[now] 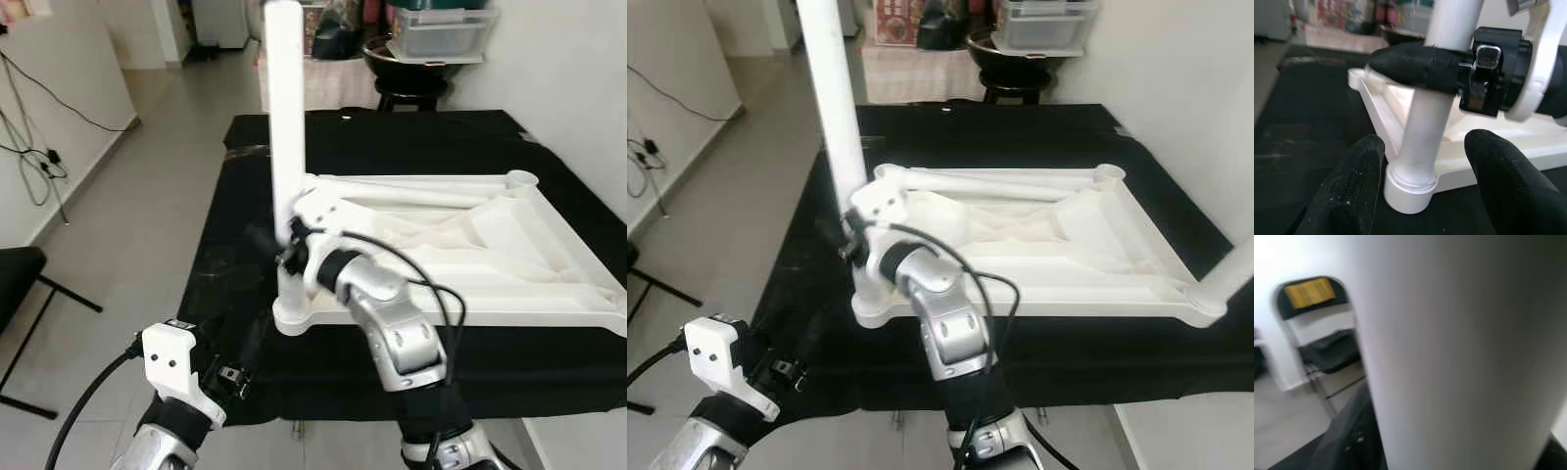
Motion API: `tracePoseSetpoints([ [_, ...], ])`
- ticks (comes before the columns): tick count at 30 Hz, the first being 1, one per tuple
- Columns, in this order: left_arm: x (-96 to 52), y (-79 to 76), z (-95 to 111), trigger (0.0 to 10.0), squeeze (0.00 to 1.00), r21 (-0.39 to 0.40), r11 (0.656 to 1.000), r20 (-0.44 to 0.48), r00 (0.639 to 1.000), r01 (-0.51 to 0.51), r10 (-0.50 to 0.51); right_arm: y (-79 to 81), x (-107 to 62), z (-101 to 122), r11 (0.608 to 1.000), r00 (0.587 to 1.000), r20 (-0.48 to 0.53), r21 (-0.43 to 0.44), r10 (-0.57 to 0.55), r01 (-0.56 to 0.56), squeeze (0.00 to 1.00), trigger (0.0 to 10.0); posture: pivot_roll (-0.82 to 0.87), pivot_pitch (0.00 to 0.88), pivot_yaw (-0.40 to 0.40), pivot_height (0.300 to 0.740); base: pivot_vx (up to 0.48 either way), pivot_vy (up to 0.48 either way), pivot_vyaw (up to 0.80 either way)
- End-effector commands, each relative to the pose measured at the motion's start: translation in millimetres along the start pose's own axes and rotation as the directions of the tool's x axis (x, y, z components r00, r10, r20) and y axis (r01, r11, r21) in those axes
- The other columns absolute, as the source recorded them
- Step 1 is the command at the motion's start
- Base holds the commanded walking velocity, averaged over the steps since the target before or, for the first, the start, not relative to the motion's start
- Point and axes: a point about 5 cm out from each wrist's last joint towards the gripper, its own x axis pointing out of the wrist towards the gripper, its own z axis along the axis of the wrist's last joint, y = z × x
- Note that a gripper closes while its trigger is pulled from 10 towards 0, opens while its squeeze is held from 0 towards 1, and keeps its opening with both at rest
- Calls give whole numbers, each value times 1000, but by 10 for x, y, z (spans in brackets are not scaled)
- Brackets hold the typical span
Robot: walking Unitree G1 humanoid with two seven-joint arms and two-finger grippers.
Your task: Building children table
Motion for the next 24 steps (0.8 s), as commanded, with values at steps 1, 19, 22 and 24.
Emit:
tracePoseSetpoints([
  [1, -10, 17, -44, 10000, 0, 0, 1000, -18, 1000, -9, 9, 166, 87, 143, 989, 989, 24, -5, 149, -149, 1000, 10000, 112, 115, -5, 740, 0, 0, 0],
  [19, -58, -119, -39, 10000, 0, -22, 1000, -14, 1000, -3, 3, 60, -3, 230, 602, 621, -124, -163, 774, -782, 0, 10000, 148, 159, -29, 740, 0, 0, 0],
  [22, -66, -130, -38, 10000, 0, -24, 1000, -15, 1000, -2, 2, 47, -7, 246, 566, 583, -117, -150, 804, -810, 0, 5020, 151, 162, -30, 740, 0, 0, 0],
  [24, -74, -140, -38, 10000, 0, -26, 1000, -17, 1000, -1, 1, 33, -5, 262, 540, 555, -107, -138, 825, -830, 0, 0, 152, 165, -30, 740, 0, 0, 0],
])
